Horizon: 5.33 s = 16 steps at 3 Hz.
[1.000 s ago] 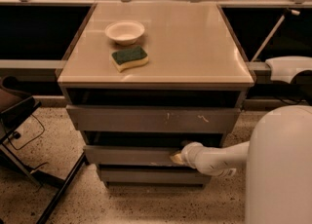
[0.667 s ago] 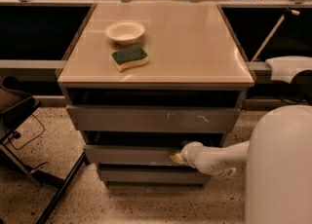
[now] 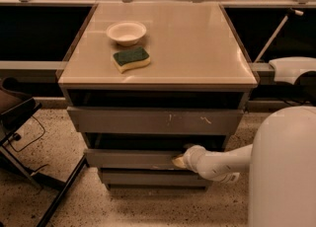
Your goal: Open middle drawer
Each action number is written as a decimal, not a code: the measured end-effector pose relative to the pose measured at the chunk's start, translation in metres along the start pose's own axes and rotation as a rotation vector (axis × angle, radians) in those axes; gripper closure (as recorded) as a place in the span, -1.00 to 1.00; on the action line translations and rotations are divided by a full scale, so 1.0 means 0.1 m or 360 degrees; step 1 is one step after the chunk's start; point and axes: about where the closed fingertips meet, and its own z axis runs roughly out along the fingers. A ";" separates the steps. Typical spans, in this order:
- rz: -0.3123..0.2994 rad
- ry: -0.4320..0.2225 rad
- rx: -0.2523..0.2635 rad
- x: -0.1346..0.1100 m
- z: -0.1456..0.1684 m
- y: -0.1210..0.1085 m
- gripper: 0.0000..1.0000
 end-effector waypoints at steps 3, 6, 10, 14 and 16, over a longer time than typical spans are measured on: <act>0.0039 -0.0010 0.0085 0.21 -0.26 0.24 1.00; 0.0040 -0.0027 0.0133 0.28 -0.47 0.46 1.00; 0.0122 -0.0018 0.0256 0.57 -0.87 0.81 1.00; 0.0181 0.0044 0.0299 0.86 -1.08 0.95 1.00; 0.0181 0.0044 0.0299 0.78 -1.11 0.92 1.00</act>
Offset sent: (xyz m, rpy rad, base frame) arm -0.4253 0.0094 -0.0164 -0.0876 -0.2518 -0.5327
